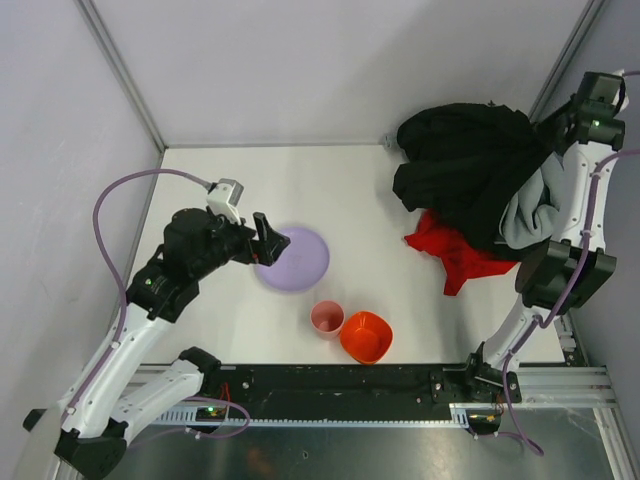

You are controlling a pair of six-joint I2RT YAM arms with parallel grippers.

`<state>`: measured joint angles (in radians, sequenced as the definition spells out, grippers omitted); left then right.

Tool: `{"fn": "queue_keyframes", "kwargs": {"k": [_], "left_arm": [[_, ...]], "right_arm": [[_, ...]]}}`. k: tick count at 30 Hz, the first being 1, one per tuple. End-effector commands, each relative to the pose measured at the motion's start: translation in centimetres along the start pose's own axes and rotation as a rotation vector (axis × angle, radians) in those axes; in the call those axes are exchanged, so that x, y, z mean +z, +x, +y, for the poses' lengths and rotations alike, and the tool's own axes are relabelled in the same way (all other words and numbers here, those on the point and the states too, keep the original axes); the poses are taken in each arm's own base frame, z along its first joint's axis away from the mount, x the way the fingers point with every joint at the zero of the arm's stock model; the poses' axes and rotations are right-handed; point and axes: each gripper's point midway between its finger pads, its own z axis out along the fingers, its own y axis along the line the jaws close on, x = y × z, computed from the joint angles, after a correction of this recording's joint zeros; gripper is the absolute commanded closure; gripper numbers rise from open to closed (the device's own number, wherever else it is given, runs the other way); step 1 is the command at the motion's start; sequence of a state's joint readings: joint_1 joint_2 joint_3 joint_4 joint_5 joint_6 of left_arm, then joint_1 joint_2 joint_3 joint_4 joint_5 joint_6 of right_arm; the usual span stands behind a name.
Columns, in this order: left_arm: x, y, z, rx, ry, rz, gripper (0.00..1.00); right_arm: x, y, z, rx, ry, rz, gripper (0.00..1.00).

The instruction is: Pick out a specific cloth from the pile

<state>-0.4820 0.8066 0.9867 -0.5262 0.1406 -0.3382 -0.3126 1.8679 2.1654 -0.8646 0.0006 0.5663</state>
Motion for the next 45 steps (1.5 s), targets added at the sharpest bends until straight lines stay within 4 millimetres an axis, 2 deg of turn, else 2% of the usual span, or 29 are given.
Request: {"fn": "queue_keyframes", "kwargs": {"k": [1,4,6,13,17,20,22,24,26,31,34,37,39,43,45], "left_arm": [[0.5,0.1,-0.8,-0.025,0.042,-0.002,0.0],[0.6,0.1,-0.9,-0.031,0.049,0.002,0.0],[0.7,0.1,-0.9,-0.031,0.049,0.0,0.0],[0.6,0.0,-1.1,-0.037,0.053,-0.005,0.0],[0.6,-0.1,-1.2,-0.045,0.059,-0.007,0.0],[0.5,-0.3,-1.4,-0.049,0.067,-0.013,0.0],[0.4,-0.5,-1.5,-0.05,0.069,-0.019,0.0],[0.2,-0.6,-1.6,-0.047,0.072,-0.026,0.01],[0.0,-0.7,-1.6,-0.046,0.072,-0.033,0.0],[-0.2,-0.9,-1.5,-0.045,0.069,-0.045,0.01],[-0.4,-1.0,-1.7,-0.044,0.076,-0.05,0.0],[-0.5,-1.0,-1.7,-0.045,0.075,-0.052,0.0],[-0.5,-0.9,-1.7,-0.046,0.078,-0.05,0.0],[-0.5,-0.7,-1.7,-0.049,0.077,-0.046,0.0],[-0.5,-0.6,-1.6,-0.051,0.078,-0.043,0.0]], "right_arm": [[-1.1,-2.4,-3.5,-0.013,0.094,-0.103,1.0],[1.0,0.5,-6.1,-0.035,0.155,-0.037,1.0],[2.8,3.4,-8.1,-0.045,0.195,0.037,1.0],[8.4,14.9,-14.7,-0.086,0.316,0.378,1.0],[9.9,20.0,-16.9,-0.153,0.361,0.552,1.0],[10.0,22.1,-17.5,-0.188,0.372,0.611,1.0],[9.6,22.3,-17.1,-0.194,0.35,0.622,1.0],[8.9,21.5,-16.0,-0.2,0.312,0.605,0.97],[7.7,19.7,-14.3,-0.213,0.269,0.558,0.83],[3.6,14.7,-9.9,-0.261,0.18,0.419,0.35],[0.6,12.6,-7.8,-0.289,0.147,0.354,0.18],[-2.5,10.9,-5.9,-0.323,0.124,0.282,0.07],[-4.6,10.7,-4.5,-0.348,0.099,0.254,0.04],[-7.9,11.9,-2.2,-0.397,0.053,0.228,0.01],[-9.1,13.1,-1.2,-0.419,0.028,0.234,0.01]]}}
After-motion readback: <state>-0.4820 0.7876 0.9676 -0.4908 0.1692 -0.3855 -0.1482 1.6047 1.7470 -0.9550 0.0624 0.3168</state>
